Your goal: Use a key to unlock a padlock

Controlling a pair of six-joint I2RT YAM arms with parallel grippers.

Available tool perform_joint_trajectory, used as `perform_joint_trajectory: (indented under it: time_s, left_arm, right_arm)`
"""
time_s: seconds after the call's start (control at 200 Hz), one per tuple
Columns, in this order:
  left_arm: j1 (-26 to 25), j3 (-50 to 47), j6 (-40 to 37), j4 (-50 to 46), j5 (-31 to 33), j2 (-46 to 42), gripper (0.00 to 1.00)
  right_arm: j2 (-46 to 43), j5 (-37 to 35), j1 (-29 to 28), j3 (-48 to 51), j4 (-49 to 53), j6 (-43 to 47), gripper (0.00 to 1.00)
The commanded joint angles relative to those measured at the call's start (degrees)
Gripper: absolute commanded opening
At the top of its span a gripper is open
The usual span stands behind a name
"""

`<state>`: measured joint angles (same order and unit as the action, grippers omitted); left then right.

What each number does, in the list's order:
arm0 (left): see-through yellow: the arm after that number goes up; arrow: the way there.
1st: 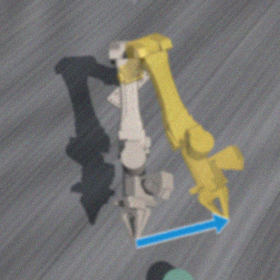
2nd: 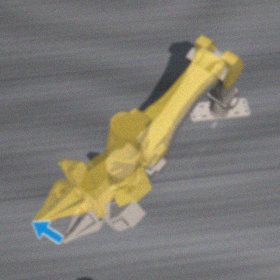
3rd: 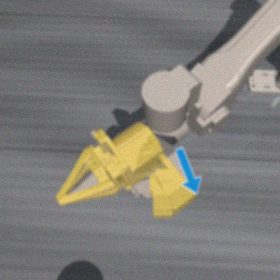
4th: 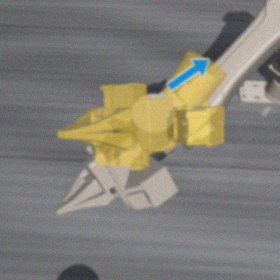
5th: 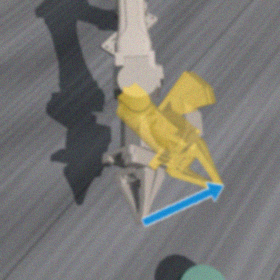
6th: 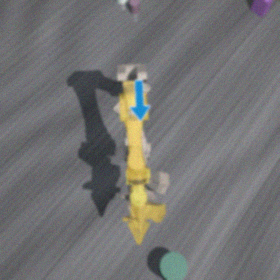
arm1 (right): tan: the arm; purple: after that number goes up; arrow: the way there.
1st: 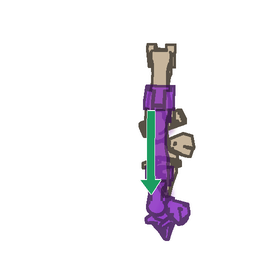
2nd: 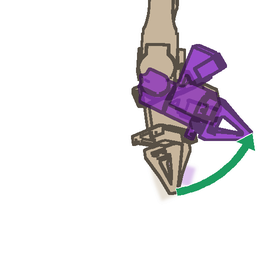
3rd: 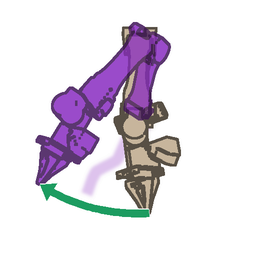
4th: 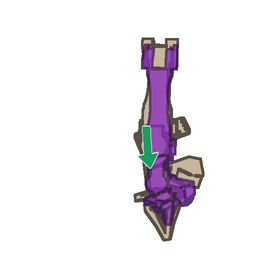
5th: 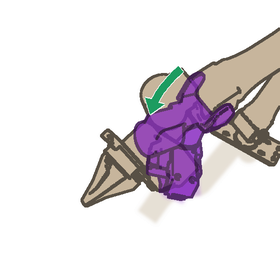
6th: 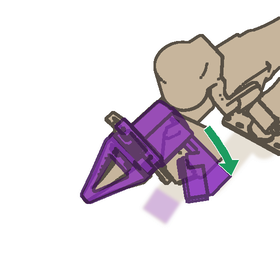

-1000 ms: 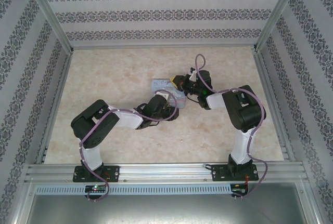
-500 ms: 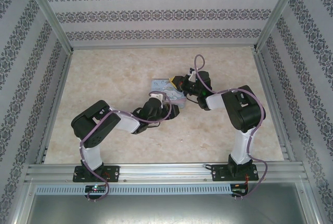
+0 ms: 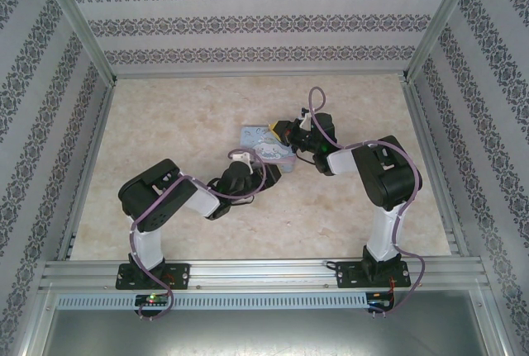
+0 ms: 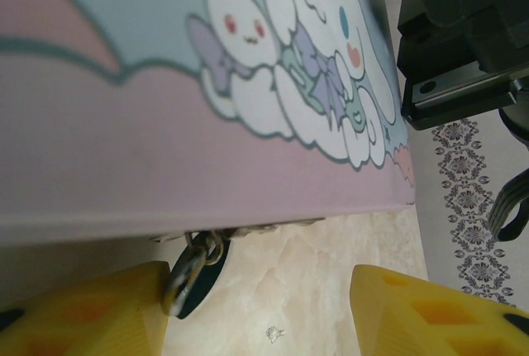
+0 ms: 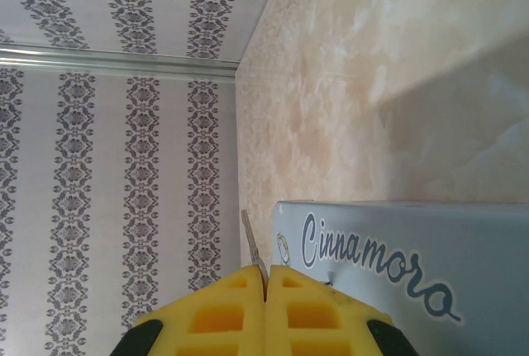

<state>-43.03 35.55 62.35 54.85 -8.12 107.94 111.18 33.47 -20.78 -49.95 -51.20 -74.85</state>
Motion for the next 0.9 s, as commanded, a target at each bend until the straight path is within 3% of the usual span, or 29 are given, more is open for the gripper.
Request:
perform_joint_trajectory:
  time_s: [0.0,0.5,0.894]
  left_arm:
    - [-0.3,-0.4,1.5,3.2,2.3,-2.6,0.58]
    - [-1.5,3.3,3.6,0.9,4.6,4.5,0.52]
    - [-2.5,2.6,4.7,-1.6,8.4,4.7,0.39]
  right_arm:
    - [1.3,-0.6,-0.6,1.5,0.0,1.3,0.00]
    - [2.1,-0.4,-0.5,1.5,-0.7,1.0,0.00]
    - [2.8,-0.3,-0.5,1.5,-1.4,0.6,0.00]
